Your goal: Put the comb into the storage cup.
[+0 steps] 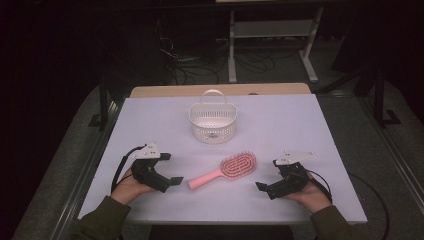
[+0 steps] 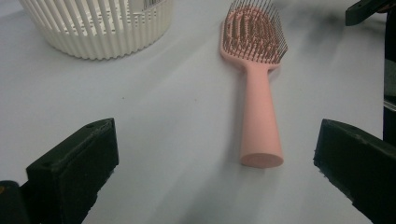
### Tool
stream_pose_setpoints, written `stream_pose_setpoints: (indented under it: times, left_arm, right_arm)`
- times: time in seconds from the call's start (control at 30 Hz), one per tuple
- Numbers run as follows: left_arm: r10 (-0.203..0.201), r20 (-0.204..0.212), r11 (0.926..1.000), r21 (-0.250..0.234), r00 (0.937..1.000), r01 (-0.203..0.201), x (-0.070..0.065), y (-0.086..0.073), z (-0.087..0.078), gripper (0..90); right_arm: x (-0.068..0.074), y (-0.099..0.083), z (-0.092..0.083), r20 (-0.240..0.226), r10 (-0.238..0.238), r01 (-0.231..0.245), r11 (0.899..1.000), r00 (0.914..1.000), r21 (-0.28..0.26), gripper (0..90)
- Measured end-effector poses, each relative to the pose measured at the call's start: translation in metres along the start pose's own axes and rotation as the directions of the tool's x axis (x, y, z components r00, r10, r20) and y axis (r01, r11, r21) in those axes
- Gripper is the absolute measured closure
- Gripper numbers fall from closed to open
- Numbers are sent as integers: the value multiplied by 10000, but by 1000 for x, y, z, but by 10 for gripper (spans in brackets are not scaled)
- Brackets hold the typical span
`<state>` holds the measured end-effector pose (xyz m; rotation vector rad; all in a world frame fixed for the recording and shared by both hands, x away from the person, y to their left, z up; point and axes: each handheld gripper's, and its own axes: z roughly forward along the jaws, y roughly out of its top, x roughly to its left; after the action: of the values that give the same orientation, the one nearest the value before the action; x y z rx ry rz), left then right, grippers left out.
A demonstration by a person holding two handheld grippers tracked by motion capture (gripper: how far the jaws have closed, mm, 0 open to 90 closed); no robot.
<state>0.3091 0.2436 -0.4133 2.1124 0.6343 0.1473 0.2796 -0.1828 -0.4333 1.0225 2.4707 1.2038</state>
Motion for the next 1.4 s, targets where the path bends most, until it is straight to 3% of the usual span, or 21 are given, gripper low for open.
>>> stream_pose_setpoints:
  times: [1.4]
  left_arm:
    - [81, 380, 9994, -342, 9992, -68, -11, 24, 16, 0]
  right_arm:
    - [0, 0, 0, 2, -10, 10, 10000, 10000, -43, 0]
